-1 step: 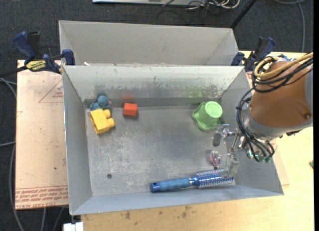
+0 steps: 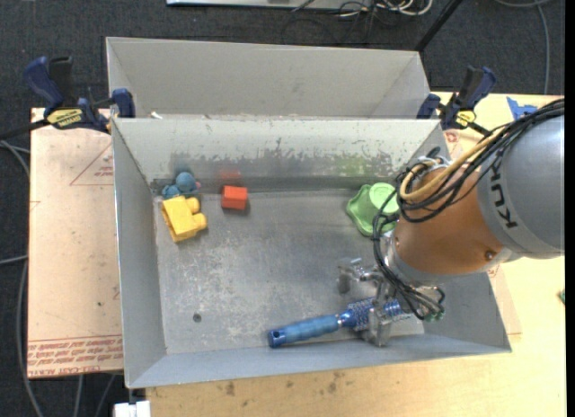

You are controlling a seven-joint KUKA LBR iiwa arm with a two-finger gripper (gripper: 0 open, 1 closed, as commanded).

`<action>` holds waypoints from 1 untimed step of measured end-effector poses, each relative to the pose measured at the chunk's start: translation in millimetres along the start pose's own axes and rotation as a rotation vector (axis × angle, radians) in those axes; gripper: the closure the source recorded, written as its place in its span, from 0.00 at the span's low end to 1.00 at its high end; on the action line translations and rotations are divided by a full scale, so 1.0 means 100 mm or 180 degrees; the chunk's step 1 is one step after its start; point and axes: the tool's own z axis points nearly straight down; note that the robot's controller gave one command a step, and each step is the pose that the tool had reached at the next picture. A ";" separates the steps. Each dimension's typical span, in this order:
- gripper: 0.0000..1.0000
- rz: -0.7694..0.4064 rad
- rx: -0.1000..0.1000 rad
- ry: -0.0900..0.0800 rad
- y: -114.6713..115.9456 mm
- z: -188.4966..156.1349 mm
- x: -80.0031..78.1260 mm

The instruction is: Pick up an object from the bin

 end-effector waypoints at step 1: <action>0.00 0.0204 -0.0019 0.0058 0.27 -0.29 -0.09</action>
Offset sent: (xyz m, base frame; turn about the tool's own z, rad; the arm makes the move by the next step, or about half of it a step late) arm -0.0003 0.0260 0.0286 0.0664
